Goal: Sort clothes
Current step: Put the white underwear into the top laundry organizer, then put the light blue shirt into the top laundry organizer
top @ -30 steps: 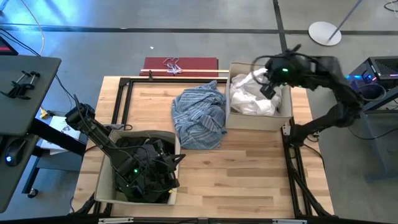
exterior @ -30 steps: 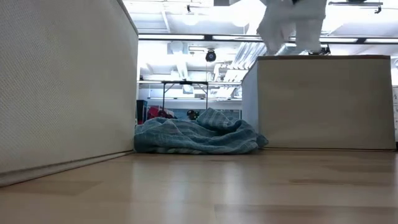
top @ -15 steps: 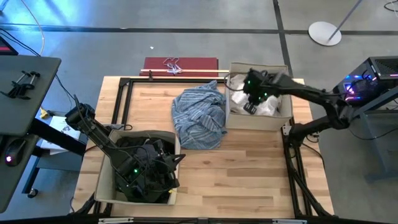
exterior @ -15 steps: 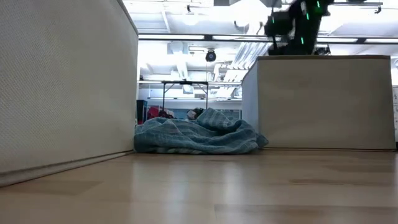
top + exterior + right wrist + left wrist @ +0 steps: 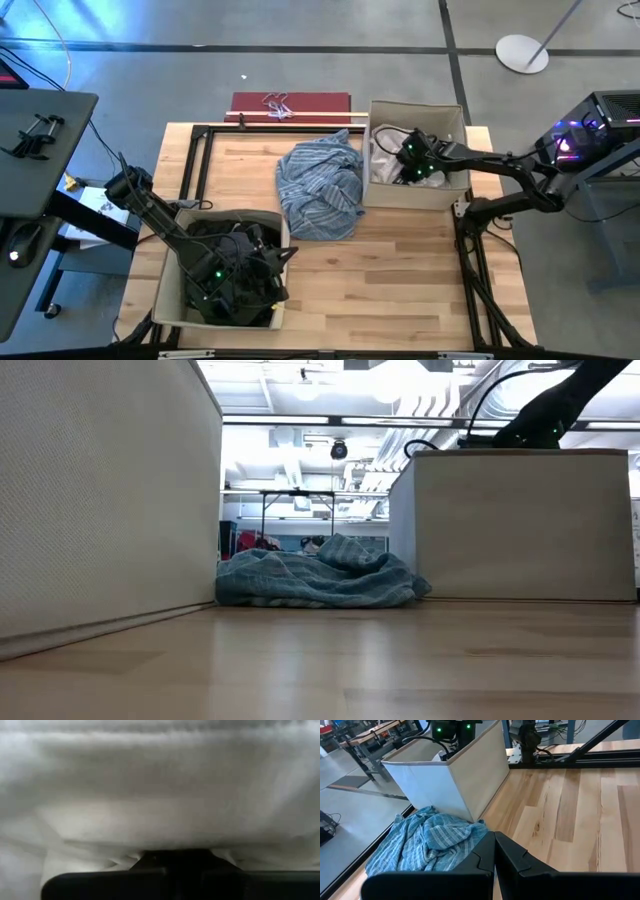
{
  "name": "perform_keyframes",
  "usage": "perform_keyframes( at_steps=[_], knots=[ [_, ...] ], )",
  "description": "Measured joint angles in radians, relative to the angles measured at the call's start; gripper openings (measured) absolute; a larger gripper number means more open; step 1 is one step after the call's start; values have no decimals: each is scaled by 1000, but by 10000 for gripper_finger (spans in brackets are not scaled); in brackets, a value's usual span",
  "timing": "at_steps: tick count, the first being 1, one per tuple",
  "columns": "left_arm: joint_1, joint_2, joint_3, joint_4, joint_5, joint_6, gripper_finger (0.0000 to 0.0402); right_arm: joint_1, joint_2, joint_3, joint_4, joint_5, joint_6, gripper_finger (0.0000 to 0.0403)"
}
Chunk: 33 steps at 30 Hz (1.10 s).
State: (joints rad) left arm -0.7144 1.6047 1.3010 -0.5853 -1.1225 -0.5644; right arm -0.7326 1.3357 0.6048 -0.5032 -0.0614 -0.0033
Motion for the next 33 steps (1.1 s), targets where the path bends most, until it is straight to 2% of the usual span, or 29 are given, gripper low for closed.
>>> perform_keyframes(
  at_steps=[10,12,17,20,23,28,33],
  knots=[
    [3,0,0,0,0,-1,0,0,12,41,-28,6,8,20],
    [3,0,0,0,0,-1,0,0,12,54,-54,8,28,40],
    [5,0,0,1,0,0,0,-1,14,132,-177,15,32,119],
    [7,0,0,0,0,0,0,-1,17,226,-281,19,31,156],
    [7,0,0,1,0,0,0,-2,17,356,-386,19,25,177],
    [7,0,0,2,1,0,0,1,15,600,-536,43,49,183],
    [7,0,0,3,1,0,0,45,14,807,-585,115,55,184]
  ],
)
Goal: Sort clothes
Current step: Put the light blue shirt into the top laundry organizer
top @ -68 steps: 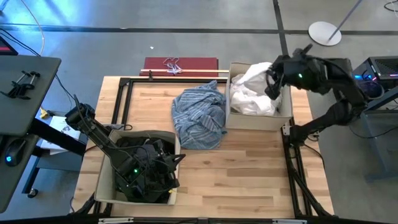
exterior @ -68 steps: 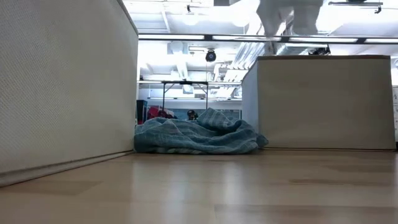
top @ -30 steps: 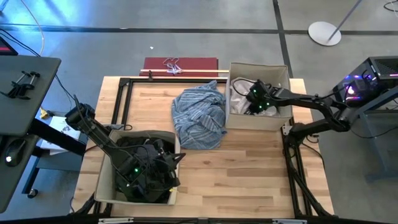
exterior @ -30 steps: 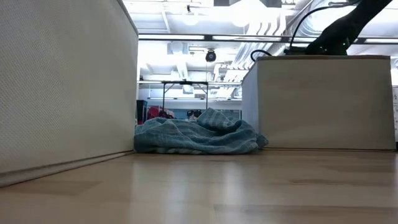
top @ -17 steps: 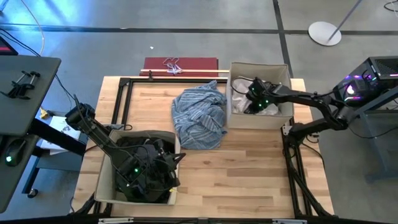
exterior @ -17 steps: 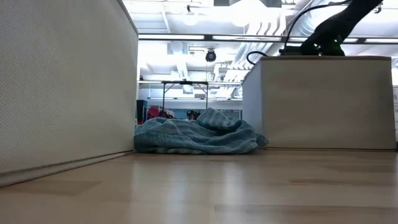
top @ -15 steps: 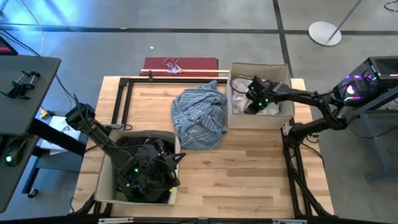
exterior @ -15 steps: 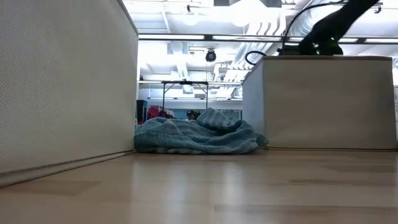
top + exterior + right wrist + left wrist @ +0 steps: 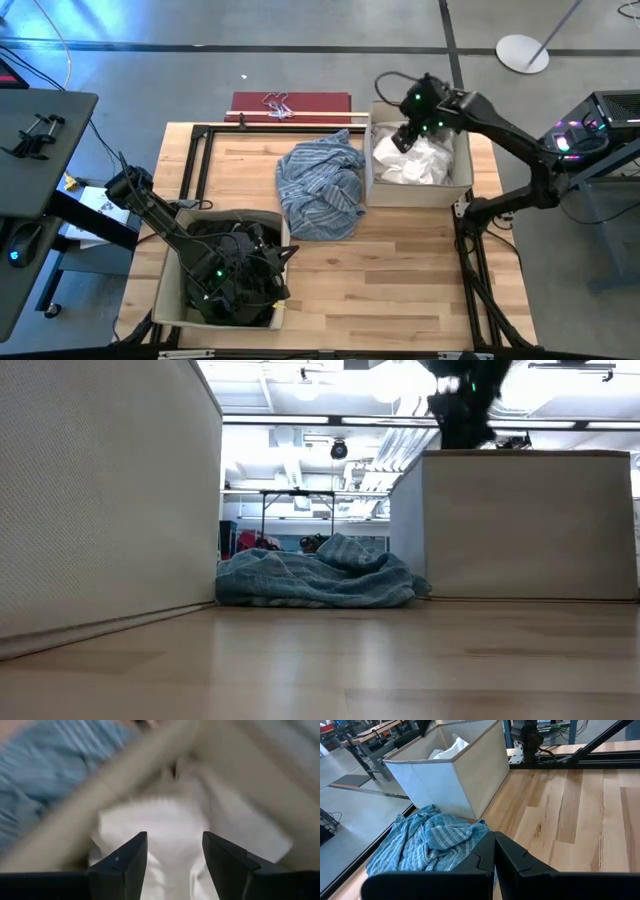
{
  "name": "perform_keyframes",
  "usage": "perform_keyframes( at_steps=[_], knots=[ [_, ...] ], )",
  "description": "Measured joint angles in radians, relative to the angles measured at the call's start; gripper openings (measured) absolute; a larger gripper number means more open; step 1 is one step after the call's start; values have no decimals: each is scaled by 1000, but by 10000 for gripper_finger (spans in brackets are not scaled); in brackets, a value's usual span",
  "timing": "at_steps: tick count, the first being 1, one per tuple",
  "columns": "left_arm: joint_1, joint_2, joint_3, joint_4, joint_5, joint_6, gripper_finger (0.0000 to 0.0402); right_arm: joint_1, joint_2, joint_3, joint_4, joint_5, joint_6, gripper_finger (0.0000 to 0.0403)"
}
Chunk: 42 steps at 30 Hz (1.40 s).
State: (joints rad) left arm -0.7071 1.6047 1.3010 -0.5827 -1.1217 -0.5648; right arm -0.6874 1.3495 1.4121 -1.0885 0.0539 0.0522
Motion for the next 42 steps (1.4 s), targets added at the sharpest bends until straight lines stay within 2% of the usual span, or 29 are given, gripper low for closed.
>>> perform_keyframes(
  at_steps=[4,8,15,21,26,36,38,42],
  knots=[
    [0,0,0,0,1,0,0,77,-1,137,11,21,0,184],
    [0,0,0,0,1,0,0,192,-2,218,114,19,-11,184],
    [0,0,0,0,1,0,0,424,17,229,390,-91,-155,183],
    [0,0,0,2,1,0,0,570,146,229,552,-107,-250,184],
    [0,0,0,4,1,0,0,595,308,229,533,-103,-304,204],
    [0,0,0,3,5,0,0,590,610,229,342,-103,-323,310],
    [0,0,0,3,5,0,0,590,663,229,334,-57,-327,316],
    [0,0,0,3,5,0,0,582,762,229,338,120,-353,316]
  ],
)
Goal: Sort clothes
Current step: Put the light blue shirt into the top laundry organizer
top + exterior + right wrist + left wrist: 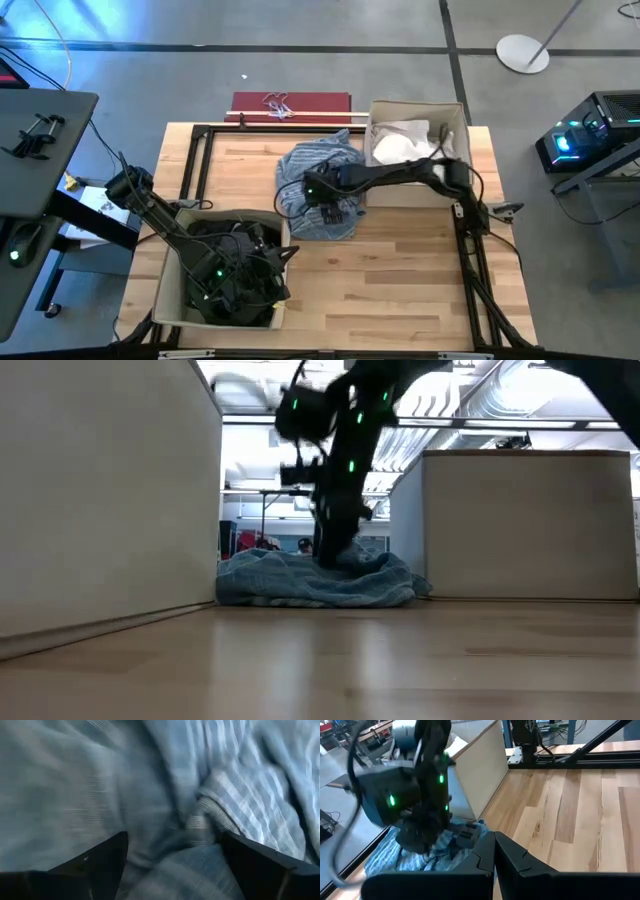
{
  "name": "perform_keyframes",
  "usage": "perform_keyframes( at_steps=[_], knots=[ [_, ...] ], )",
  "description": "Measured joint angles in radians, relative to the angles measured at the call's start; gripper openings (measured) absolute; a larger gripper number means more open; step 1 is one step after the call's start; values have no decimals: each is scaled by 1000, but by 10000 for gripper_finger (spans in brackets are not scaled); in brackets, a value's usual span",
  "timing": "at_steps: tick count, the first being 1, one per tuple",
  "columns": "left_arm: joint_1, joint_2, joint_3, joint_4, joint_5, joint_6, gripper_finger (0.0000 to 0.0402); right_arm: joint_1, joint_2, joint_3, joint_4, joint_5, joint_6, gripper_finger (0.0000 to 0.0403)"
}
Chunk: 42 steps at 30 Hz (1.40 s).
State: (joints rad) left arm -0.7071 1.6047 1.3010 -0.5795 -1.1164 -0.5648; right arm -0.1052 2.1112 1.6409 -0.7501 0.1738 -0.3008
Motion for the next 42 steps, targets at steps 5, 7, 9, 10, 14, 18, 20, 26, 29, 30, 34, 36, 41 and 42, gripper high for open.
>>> perform_keyframes(
  at_steps=[5,7,9,10,14,18,20,26,29,30,34,36,41,42],
  knots=[
    [0,0,0,0,7,0,0,-34,95,6,13,16,-4,316],
    [0,0,0,1,7,0,0,-54,128,8,-2,-30,17,313],
    [0,0,0,0,7,0,0,-66,152,11,-8,-85,36,298],
    [0,0,0,0,7,0,0,-69,161,12,-8,-109,38,284],
    [0,0,0,0,7,0,0,-64,172,12,16,-161,62,197],
    [-1,0,0,-2,7,0,0,-31,169,8,45,-163,69,91],
    [-4,0,0,-2,7,0,0,-10,158,5,47,-158,84,47],
    [-14,0,0,-8,-2,1,0,54,73,-10,1,-90,137,32],
    [-24,0,0,-8,-23,21,0,76,-8,-16,-32,-21,149,35],
    [-27,0,0,-7,-31,26,0,84,-47,-15,-30,14,155,37],
    [-37,0,0,-9,-60,27,0,101,-201,-10,-58,181,163,32],
    [-39,0,0,-8,-61,27,0,106,-278,-10,-59,257,148,31],
    [-40,0,0,-8,-63,26,0,107,-523,-7,-40,490,116,33],
    [-40,0,0,-8,-63,26,0,107,-570,-7,-30,542,109,34]
  ],
)
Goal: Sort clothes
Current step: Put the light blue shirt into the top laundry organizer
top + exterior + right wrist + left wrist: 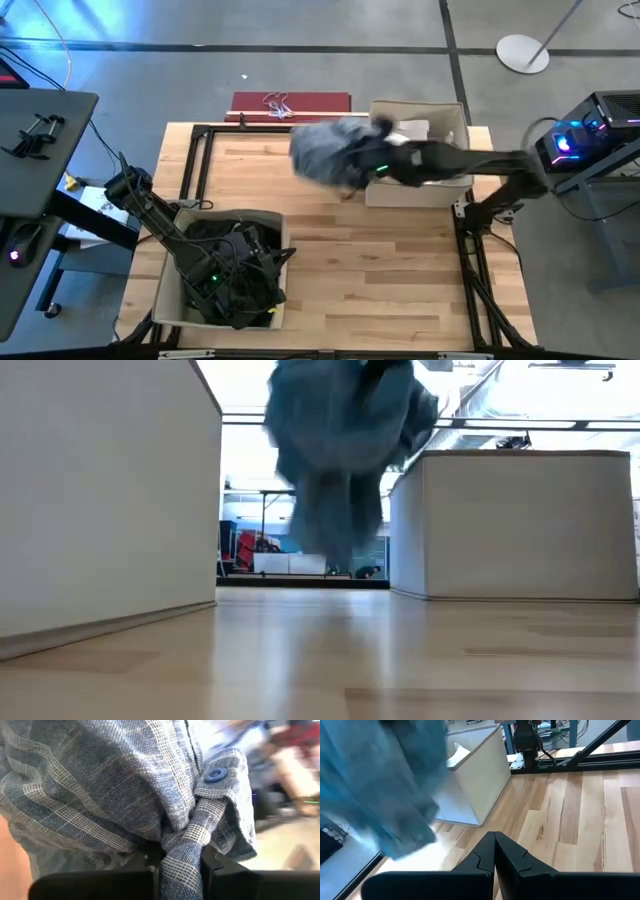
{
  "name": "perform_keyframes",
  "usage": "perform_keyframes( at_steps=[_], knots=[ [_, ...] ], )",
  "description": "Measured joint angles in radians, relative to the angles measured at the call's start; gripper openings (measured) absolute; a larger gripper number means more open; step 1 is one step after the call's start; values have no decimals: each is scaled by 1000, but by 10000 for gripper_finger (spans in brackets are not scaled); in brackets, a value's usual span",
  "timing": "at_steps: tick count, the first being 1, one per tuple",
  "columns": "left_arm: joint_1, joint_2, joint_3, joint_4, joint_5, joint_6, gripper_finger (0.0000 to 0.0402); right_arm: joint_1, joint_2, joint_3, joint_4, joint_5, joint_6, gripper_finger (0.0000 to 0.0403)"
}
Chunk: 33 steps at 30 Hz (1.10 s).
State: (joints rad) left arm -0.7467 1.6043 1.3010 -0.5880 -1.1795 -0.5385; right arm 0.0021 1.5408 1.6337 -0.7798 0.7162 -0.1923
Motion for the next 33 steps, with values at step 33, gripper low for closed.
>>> perform_keyframes(
  at_steps=[33],
  knots=[
    [21,0,0,3,-6,27,0,-520,-493,-563,-224,-339,277,33]
  ],
)
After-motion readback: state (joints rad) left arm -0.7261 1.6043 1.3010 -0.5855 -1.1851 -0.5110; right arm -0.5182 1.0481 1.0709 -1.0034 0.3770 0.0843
